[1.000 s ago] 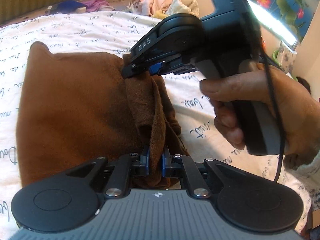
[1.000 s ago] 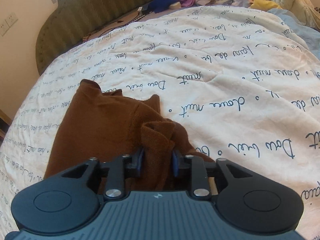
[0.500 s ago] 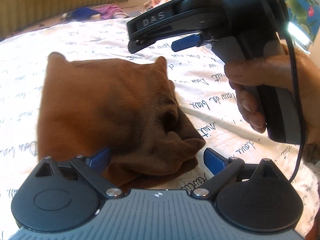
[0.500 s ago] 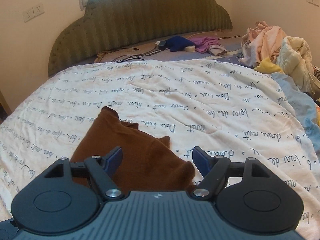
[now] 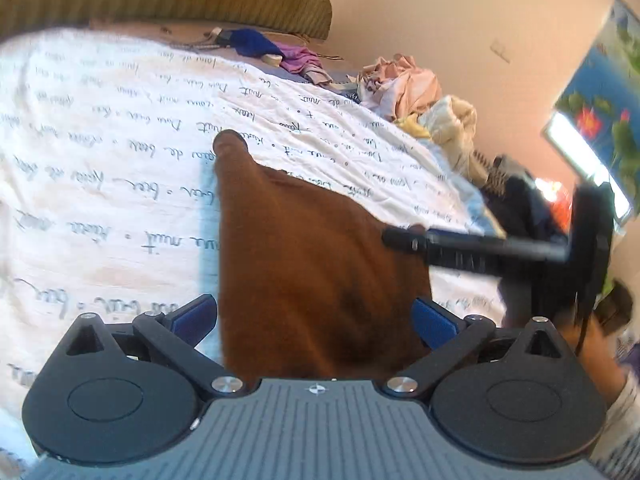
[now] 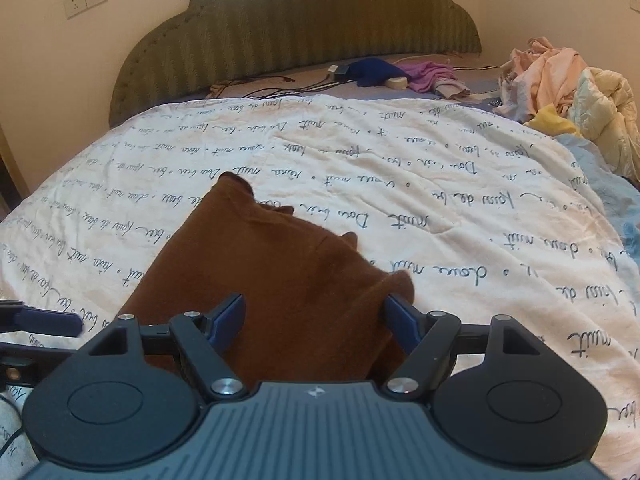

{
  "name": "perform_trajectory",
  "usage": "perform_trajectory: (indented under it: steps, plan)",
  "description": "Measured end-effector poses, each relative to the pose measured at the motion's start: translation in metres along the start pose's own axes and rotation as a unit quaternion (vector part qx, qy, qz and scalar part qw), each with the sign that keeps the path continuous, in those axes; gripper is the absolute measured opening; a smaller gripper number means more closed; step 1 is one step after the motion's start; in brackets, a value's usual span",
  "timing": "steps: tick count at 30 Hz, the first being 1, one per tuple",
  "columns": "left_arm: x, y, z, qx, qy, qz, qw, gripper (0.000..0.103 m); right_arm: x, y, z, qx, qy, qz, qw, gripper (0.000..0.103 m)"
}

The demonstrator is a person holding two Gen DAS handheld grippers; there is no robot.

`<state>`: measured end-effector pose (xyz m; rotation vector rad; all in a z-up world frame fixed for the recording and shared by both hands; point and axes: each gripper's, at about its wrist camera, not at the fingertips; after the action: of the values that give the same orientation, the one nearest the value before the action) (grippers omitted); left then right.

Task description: Fold small clothes

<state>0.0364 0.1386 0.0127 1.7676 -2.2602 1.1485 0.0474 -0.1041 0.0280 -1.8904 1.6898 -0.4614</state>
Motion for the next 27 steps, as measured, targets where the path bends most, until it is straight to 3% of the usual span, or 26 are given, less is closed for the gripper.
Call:
perform_trajectory:
  steps: [2, 3, 4, 5, 7, 8, 13, 15, 18, 19, 21, 23, 27]
  plan:
    - [-0.002, 0.002, 0.022, -0.030, -0.008, 0.000, 0.9995, 0.103, -0.005, 0.011, 0.010, -0.022, 0.006, -0.029, 0.999, 0.077]
    - [-0.002, 0.006, 0.034, -0.049, -0.036, 0.009, 0.9981, 0.102, -0.007, 0.018, 0.019, -0.042, 0.042, -0.050, 0.997, 0.077]
    - [-0.004, 0.011, 0.046, -0.064, -0.068, 0.020, 0.9955, 0.102, -0.006, 0.025, 0.024, -0.049, 0.072, -0.068, 0.994, 0.084]
    - [-0.007, 0.017, 0.054, -0.074, -0.095, 0.031, 0.9922, 0.101, -0.002, 0.031, 0.023, -0.042, 0.072, -0.069, 0.994, 0.088]
    - [-0.011, 0.030, 0.051, -0.048, -0.118, 0.064, 0.9898, 0.103, 0.011, 0.036, 0.012, -0.037, 0.048, -0.042, 0.997, 0.089]
    - [-0.014, 0.031, 0.046, -0.048, -0.121, 0.055, 0.9899, 0.102, 0.014, 0.037, 0.005, -0.031, 0.046, -0.034, 0.998, 0.089]
    - [-0.029, 0.016, 0.005, -0.012, -0.063, -0.001, 0.9980, 0.102, 0.009, 0.048, -0.033, 0.016, 0.044, -0.032, 0.998, 0.089]
    - [-0.033, 0.006, -0.002, -0.007, -0.009, -0.035, 0.9993, 0.102, -0.001, 0.062, -0.041, 0.027, 0.022, -0.029, 0.999, 0.089]
    - [-0.037, -0.002, 0.008, -0.037, 0.039, -0.079, 0.9955, 0.100, -0.021, 0.087, -0.046, 0.046, -0.003, -0.028, 0.999, 0.087]
    - [-0.036, 0.000, 0.013, -0.046, 0.049, -0.081, 0.9944, 0.098, -0.029, 0.095, -0.043, 0.041, 0.011, -0.039, 0.998, 0.077]
    - [-0.029, 0.004, 0.027, -0.069, 0.021, -0.061, 0.9956, 0.085, -0.033, 0.106, -0.023, 0.002, 0.071, -0.050, 0.996, 0.059]
    - [-0.032, 0.013, 0.039, -0.086, -0.023, -0.037, 0.9954, 0.076, -0.021, 0.114, -0.016, -0.007, 0.054, -0.026, 0.998, 0.058]
    - [-0.036, 0.020, 0.029, -0.077, -0.067, 0.018, 0.9946, 0.074, -0.012, 0.106, -0.040, 0.005, 0.051, -0.001, 0.999, 0.059]
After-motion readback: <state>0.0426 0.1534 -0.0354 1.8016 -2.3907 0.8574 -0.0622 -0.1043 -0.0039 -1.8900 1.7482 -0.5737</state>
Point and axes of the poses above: each gripper's, at about its wrist camera, not at the fingertips, and z roughly the way its jaws point, x to its right, y to its underside, and after that the axes turned 10 degrees about -x, right-handed
